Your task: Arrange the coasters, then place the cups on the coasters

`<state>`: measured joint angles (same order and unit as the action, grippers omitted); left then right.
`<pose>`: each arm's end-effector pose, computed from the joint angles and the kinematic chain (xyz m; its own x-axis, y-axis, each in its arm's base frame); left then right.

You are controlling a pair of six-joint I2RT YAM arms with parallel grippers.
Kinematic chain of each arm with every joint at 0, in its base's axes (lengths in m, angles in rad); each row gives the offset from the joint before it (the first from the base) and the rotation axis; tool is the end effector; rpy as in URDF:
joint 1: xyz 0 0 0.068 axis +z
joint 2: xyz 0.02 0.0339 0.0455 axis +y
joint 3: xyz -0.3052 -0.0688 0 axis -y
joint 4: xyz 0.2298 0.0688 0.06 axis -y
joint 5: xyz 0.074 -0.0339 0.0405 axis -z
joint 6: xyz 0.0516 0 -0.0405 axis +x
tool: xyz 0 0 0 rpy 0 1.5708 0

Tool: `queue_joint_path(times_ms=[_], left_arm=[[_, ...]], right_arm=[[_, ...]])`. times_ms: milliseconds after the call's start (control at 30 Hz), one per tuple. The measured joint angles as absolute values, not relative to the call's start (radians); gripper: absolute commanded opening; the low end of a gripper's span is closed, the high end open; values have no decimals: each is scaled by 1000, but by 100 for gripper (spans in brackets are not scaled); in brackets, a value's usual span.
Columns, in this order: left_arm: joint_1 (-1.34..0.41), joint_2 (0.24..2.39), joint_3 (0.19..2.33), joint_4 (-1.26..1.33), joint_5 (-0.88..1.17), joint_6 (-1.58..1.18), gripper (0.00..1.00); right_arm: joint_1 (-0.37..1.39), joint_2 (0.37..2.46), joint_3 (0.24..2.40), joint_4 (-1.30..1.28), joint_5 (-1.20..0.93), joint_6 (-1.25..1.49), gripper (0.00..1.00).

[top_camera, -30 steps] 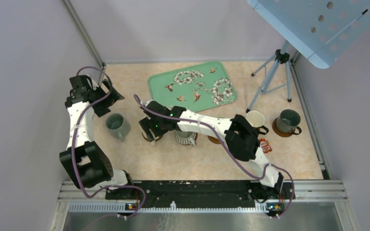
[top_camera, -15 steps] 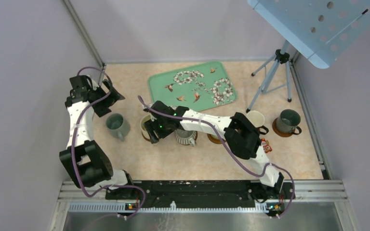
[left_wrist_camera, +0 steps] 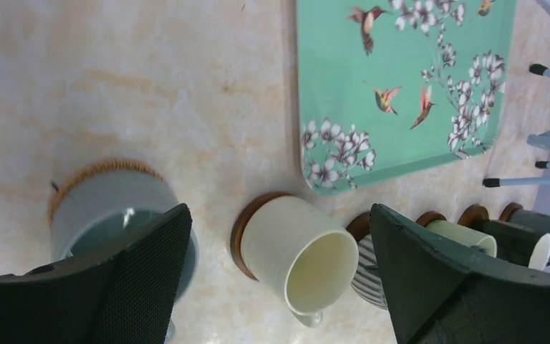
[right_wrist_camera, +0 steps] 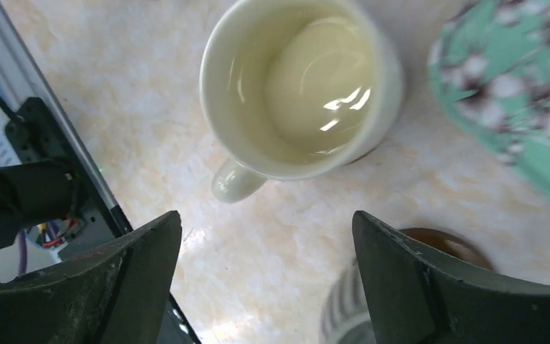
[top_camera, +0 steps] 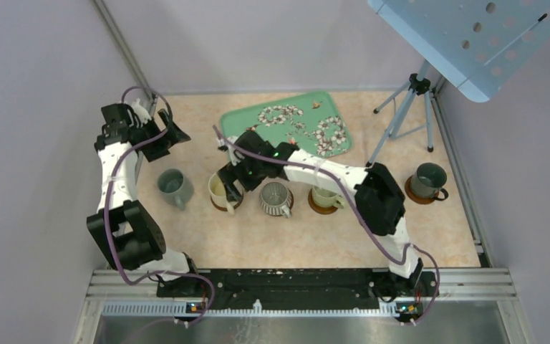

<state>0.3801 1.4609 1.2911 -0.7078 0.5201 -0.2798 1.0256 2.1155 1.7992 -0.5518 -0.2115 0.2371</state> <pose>0.2872 0.0871 0.3458 -0.6791 -0.5294 -0.5086 -0.2233 0.8089 -0.5439 0.2478 0.4294 0.2651 -0.5975 -0.5424 -0.5906 -0.7880 0.5333 0.3075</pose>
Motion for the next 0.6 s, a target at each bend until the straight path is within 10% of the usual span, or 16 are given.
queue_joint_path(times_ms=[333,600], left_arm=[[163,1701,1561,-723,507,37,96],[-41,1888,1591,-726,408,160,50]], right_arm=[[639,1901,1714,-494,-305,121,72],[495,1918,1634,-495,-163,33,57]])
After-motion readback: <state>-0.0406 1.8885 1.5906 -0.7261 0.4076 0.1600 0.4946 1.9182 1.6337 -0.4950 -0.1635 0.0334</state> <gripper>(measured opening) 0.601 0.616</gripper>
